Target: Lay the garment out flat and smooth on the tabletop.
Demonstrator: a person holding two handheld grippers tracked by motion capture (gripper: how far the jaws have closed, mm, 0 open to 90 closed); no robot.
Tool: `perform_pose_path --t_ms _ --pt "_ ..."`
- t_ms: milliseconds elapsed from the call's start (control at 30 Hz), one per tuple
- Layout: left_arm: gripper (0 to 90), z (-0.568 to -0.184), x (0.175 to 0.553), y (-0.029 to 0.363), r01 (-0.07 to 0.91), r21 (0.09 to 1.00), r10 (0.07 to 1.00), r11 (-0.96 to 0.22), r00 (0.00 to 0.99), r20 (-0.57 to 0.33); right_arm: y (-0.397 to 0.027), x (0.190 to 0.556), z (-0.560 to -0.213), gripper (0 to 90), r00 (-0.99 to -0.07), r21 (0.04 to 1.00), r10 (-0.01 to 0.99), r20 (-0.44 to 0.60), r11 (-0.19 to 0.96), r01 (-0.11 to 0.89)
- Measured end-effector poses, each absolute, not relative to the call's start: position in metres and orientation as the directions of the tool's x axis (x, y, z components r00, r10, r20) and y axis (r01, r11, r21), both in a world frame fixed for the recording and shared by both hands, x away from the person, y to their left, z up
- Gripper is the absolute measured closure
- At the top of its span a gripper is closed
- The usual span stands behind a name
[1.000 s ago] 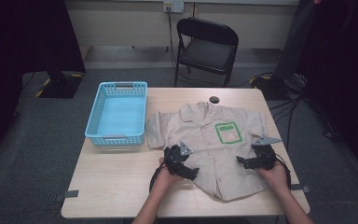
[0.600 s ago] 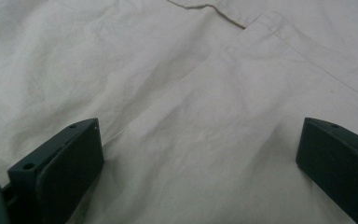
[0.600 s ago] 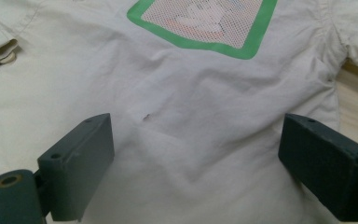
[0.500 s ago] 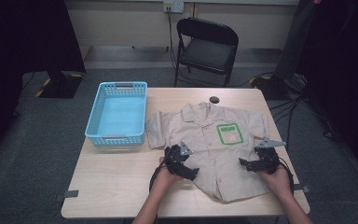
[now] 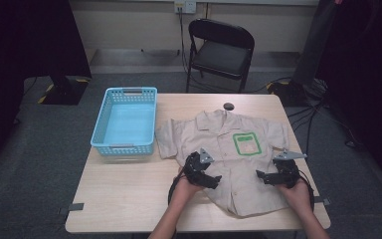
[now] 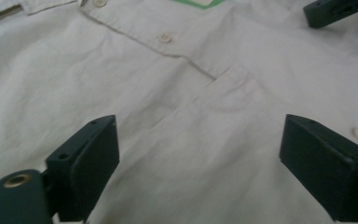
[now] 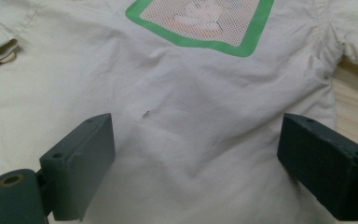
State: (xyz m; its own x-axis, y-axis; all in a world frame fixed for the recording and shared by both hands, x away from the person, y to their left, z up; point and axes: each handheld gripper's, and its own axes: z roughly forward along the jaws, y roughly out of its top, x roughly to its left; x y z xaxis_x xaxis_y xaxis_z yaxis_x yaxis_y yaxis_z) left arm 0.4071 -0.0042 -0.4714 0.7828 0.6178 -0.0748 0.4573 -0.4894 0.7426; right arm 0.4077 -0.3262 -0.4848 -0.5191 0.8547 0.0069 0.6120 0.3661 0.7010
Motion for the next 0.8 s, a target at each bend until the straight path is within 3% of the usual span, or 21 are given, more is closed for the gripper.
perform_pose_path --t_ms 200,400,600,800 --pt "33.2 -0.471 0.412 -0.026 0.427 0.742 0.571 -0.517 0.818 -0.073 -0.326 0.407 -0.485 10.2 -0.513 0.701 0.859 0.008 0.361 0.615" --pt "45.9 -0.471 0.421 -0.049 0.425 0.732 0.54 -0.532 0.836 -0.093 -0.326 0.407 -0.485 10.2 -0.513 0.701 0.859 0.008 0.361 0.615" --pt "65.1 -0.472 0.426 -0.058 0.415 0.713 0.532 -0.565 0.844 -0.07 -0.326 0.407 -0.485 10.2 -0.513 0.701 0.859 0.009 0.36 0.615" --pt "69.0 -0.474 0.43 -0.057 0.433 0.69 0.521 -0.58 0.848 -0.093 -0.326 0.407 -0.485 10.2 -0.512 0.702 0.859 0.009 0.36 0.615"
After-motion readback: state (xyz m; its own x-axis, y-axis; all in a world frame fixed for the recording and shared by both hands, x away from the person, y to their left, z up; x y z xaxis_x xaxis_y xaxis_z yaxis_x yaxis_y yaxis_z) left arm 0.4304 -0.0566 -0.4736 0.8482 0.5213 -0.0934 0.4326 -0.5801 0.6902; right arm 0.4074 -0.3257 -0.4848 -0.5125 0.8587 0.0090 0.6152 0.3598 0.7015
